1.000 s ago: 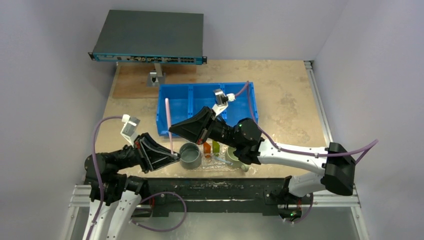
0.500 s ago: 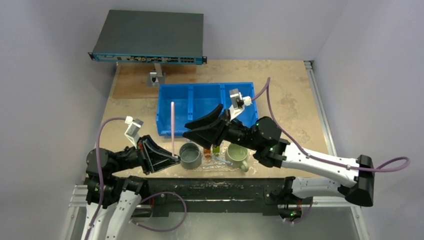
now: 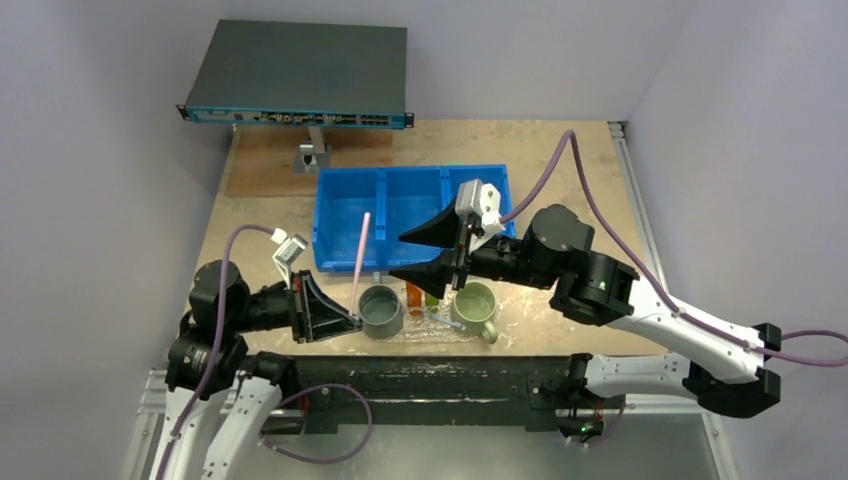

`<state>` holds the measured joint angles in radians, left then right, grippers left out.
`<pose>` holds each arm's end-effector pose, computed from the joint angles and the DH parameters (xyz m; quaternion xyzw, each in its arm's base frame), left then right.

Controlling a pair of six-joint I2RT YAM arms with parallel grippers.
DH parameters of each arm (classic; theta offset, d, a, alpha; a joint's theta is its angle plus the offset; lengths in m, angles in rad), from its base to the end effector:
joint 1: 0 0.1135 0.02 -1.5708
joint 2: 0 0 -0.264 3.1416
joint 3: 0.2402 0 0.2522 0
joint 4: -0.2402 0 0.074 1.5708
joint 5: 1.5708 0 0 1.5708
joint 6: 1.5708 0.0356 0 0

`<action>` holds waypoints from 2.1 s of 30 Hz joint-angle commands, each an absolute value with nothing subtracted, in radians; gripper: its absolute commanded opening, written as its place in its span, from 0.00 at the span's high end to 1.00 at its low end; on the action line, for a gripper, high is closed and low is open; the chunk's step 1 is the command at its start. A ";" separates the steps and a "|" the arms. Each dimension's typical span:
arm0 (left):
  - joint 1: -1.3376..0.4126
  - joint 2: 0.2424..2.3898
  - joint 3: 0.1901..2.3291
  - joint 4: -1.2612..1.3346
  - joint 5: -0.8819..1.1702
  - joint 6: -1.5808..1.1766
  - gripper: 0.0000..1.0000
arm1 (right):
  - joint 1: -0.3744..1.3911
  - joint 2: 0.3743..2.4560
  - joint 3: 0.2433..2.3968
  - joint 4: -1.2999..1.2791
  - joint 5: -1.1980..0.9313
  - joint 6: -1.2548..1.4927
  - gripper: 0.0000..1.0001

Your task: Prepare toiletry sets of a toothbrush and toothpaste on the tray

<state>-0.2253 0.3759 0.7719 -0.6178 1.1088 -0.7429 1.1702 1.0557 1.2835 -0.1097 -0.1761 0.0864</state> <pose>0.0562 -0.0456 0.3405 0.1479 0.7261 -0.6110 0.2786 0.0813 0.2081 0.4699 -0.3975 0.5329 0.4850 0.5682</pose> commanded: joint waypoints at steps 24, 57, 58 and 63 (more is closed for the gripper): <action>-0.418 0.513 0.838 -0.972 1.069 -0.484 1.00 | 1.425 1.323 1.607 -0.729 0.049 -0.963 0.34; -0.549 0.541 0.850 -1.055 1.005 -0.421 1.00 | 1.520 1.454 1.504 -0.841 0.308 -0.979 0.97; -0.549 0.541 0.851 -1.058 1.000 -0.419 1.00 | 1.520 1.453 1.500 -0.842 0.309 -0.976 1.00; -0.549 0.540 0.862 -1.056 0.973 -0.425 0.86 | 1.524 1.439 1.469 -0.838 0.311 -0.957 1.00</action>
